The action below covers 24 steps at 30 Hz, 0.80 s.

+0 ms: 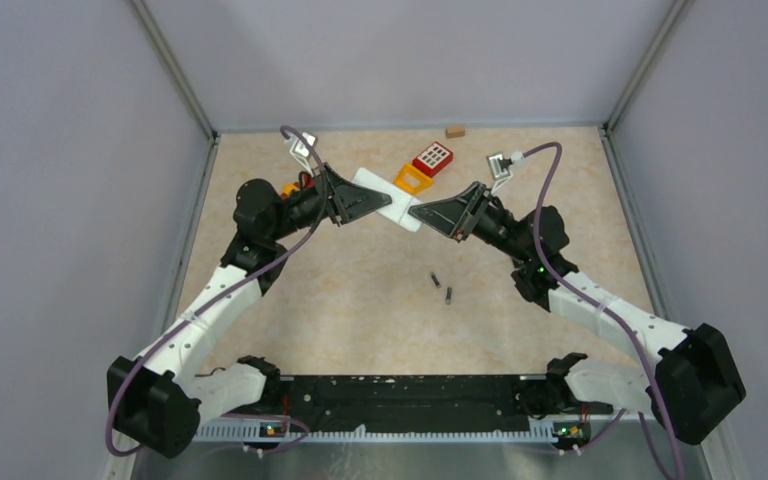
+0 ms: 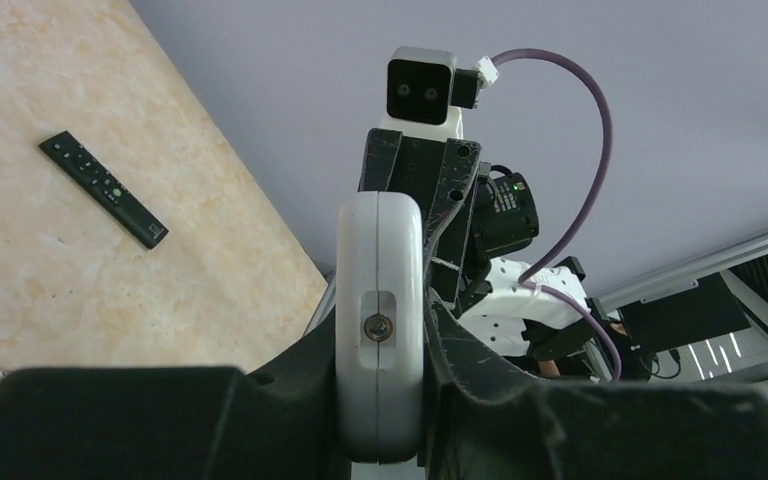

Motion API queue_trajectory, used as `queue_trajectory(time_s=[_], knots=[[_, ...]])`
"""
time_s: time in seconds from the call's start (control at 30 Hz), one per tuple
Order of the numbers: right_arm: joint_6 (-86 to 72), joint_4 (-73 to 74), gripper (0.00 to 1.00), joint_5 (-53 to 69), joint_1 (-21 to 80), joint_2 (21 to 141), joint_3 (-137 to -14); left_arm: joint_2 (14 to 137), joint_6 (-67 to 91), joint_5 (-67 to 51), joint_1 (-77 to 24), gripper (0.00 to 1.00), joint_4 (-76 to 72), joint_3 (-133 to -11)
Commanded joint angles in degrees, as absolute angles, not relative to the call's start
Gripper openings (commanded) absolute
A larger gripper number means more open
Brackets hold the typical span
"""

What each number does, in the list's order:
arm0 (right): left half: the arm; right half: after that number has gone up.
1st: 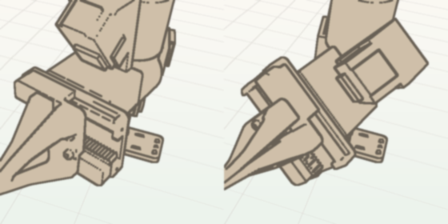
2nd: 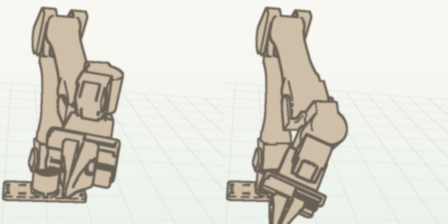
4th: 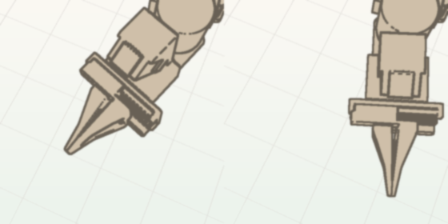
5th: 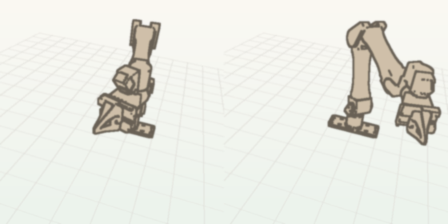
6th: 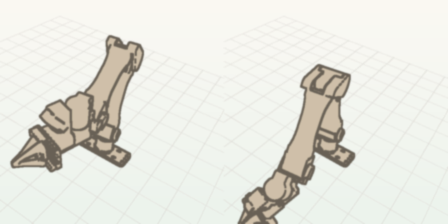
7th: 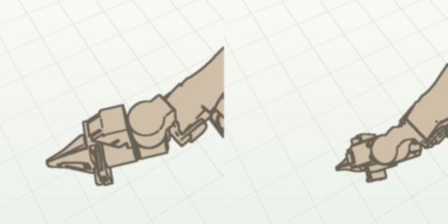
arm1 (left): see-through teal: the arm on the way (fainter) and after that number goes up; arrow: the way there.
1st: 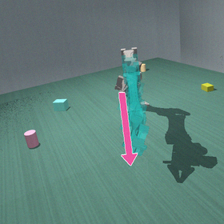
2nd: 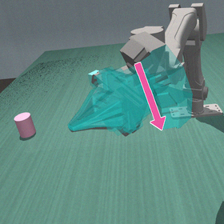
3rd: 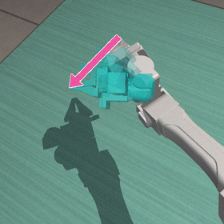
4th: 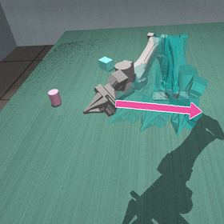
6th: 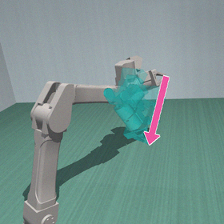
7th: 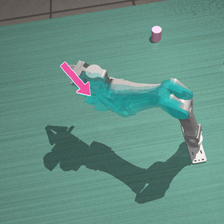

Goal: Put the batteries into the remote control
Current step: Remove the battery cover from the remote control.

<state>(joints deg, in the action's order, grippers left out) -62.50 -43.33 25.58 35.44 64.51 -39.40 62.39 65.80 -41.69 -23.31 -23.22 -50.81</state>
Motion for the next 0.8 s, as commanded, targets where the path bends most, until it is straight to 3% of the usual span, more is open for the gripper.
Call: queue_trajectory(time_s=[0.0, 0.07, 0.13, 0.23, 0.37, 0.6, 0.77], knots=[[-58.2, -45.3, 0.05, 31.4, 34.9, 65.1, -38.4, 61.1, 70.4, -44.3, -22.5, 0.00, -30.2, -54.3], [-58.6, -46.8, 0.03, 32.5, 34.6, 65.4, -38.2, 61.5, 72.3, -45.4, -22.2, 0.00, -32.3, -54.2], [-59.6, -48.3, 0.08, 32.6, 34.5, 65.8, -38.1, 61.9, 73.6, -45.9, -22.1, 0.00, -33.5, -54.0], [-61.6, -45.2, 0.32, 29.4, 34.5, 65.9, -39.2, 61.7, 71.5, -45.5, -22.1, 0.00, -34.0, -53.5], [-65.0, -33.8, 0.43, 24.9, 34.5, 66.5, -42.2, 60.6, 66.8, -43.1, -22.1, 0.00, -32.4, -52.7], [-66.4, -22.4, 0.44, 22.7, 34.6, 65.4, -44.0, 59.3, 59.2, -39.6, -22.0, 0.00, -24.5, -53.8], [-67.7, -19.1, 0.40, 25.3, 34.5, 65.8, -46.4, 58.7, 55.0, -38.2, -22.0, 0.00, -20.2, -55.1]])
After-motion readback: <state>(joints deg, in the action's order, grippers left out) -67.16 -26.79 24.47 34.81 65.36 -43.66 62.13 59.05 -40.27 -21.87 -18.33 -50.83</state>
